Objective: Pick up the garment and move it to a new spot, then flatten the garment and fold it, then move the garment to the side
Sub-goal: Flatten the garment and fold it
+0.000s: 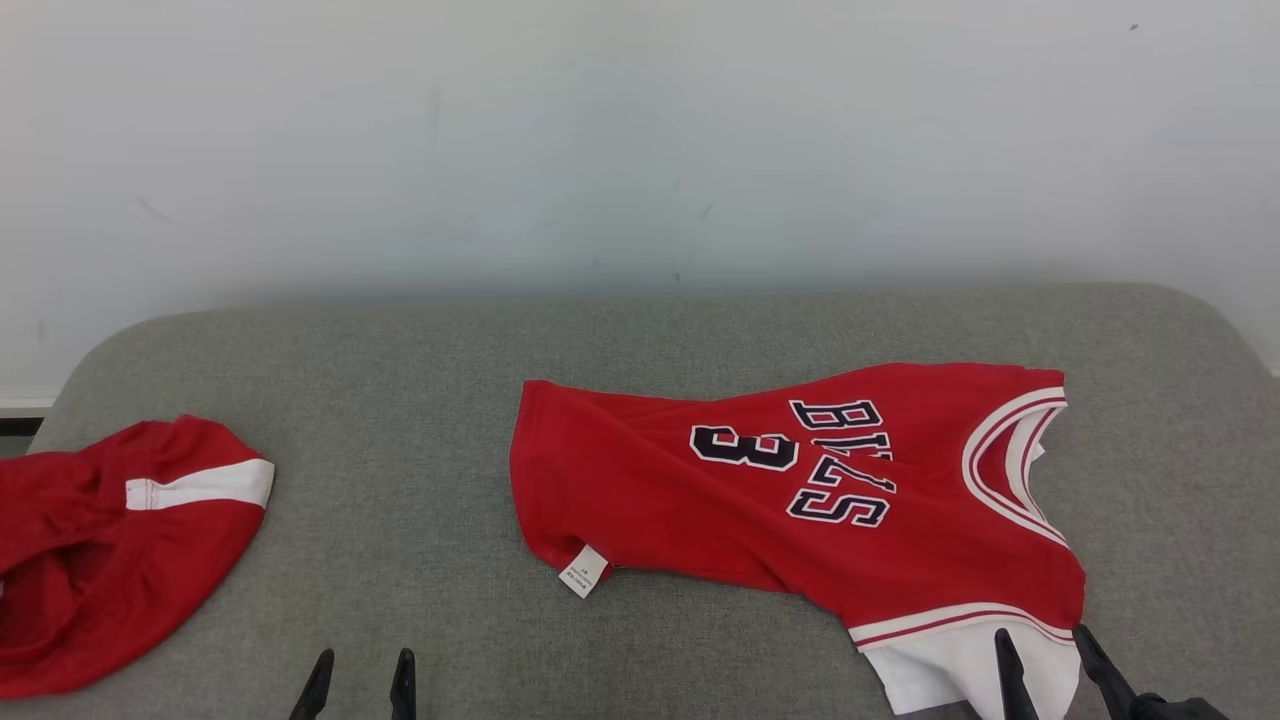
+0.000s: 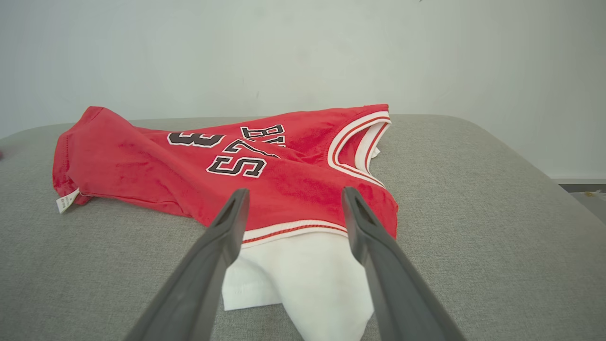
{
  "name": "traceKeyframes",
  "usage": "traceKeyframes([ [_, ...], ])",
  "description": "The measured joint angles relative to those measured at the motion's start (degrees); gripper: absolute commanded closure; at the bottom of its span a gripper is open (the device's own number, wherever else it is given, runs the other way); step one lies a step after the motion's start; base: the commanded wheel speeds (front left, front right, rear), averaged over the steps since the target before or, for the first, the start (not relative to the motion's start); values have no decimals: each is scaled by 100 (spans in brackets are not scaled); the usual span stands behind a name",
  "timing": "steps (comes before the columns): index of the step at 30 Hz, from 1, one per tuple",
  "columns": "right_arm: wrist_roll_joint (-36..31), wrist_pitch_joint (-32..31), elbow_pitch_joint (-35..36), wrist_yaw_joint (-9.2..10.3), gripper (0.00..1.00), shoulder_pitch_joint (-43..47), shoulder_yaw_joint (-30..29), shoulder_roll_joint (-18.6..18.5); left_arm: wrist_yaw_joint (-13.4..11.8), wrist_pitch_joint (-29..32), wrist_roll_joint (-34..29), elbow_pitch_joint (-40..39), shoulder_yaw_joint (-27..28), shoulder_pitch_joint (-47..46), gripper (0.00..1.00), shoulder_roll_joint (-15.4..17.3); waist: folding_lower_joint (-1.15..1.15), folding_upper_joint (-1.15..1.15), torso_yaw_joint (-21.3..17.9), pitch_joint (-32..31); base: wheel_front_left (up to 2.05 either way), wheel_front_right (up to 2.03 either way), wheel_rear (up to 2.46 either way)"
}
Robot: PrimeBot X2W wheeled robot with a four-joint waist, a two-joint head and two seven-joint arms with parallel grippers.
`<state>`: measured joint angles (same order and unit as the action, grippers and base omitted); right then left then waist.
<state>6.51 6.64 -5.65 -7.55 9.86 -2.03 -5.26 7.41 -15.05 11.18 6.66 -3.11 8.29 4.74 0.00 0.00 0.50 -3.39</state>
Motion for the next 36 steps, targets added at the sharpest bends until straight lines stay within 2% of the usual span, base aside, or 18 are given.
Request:
traceKeyframes([
  [15,3,-125,-55,0,0,-31,-94,41,1,0,233,380,-187,-211,0,21,0,0,-67,128,0,0,0],
  [22,5,-309,-186,0,0,-61,-89,100,-11,99,431,1716,-380,-1216,0,-75,0,1,-240,359,0,0,0],
  [26,2,-311,-194,0,0,-182,-55,143,-98,335,576,2380,-452,-1923,0,-123,1,1,-377,564,0,0,0],
  [36,-20,-352,-297,0,0,-330,-86,201,-199,479,924,3476,-606,-2975,0,-177,1,1,-824,1082,0,0,0],
])
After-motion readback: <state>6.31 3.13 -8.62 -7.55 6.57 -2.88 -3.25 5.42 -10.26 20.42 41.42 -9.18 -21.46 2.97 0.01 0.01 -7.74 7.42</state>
